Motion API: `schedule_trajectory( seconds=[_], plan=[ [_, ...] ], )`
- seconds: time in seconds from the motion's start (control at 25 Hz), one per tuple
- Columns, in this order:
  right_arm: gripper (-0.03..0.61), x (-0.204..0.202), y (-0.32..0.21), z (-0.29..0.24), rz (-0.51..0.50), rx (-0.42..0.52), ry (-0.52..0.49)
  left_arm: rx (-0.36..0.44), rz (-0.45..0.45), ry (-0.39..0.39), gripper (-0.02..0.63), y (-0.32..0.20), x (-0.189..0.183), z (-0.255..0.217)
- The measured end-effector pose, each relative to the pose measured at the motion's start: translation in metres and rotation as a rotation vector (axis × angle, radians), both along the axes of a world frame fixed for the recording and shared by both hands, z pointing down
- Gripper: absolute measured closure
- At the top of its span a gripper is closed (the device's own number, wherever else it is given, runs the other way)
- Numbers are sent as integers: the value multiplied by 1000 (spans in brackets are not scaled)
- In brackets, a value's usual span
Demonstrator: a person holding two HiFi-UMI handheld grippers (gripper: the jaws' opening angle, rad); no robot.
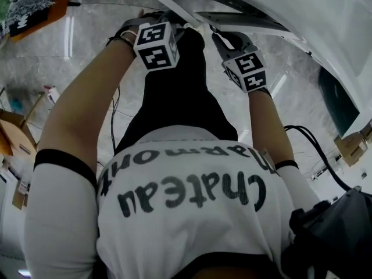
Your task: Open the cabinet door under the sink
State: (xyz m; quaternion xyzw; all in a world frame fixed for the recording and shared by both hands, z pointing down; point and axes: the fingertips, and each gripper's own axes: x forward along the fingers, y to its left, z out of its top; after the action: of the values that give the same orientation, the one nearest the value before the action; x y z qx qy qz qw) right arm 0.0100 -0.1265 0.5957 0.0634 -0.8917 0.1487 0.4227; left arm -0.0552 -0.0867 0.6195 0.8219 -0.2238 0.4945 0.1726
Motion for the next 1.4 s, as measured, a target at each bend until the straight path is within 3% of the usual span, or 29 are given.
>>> schedule_trajectory(
  seconds=[0.24, 0.56, 1.4],
  plan=[
    [534, 3, 9, 0, -47, 13, 19, -40, 42, -25, 561, 18, -7, 2],
    [532, 16, 23, 5, -117, 34, 60, -17, 152, -72, 561, 45, -18, 5],
    [529, 45, 45, 4, -189, 87, 164, -24, 260, -202, 561, 90, -44, 9]
  ],
)
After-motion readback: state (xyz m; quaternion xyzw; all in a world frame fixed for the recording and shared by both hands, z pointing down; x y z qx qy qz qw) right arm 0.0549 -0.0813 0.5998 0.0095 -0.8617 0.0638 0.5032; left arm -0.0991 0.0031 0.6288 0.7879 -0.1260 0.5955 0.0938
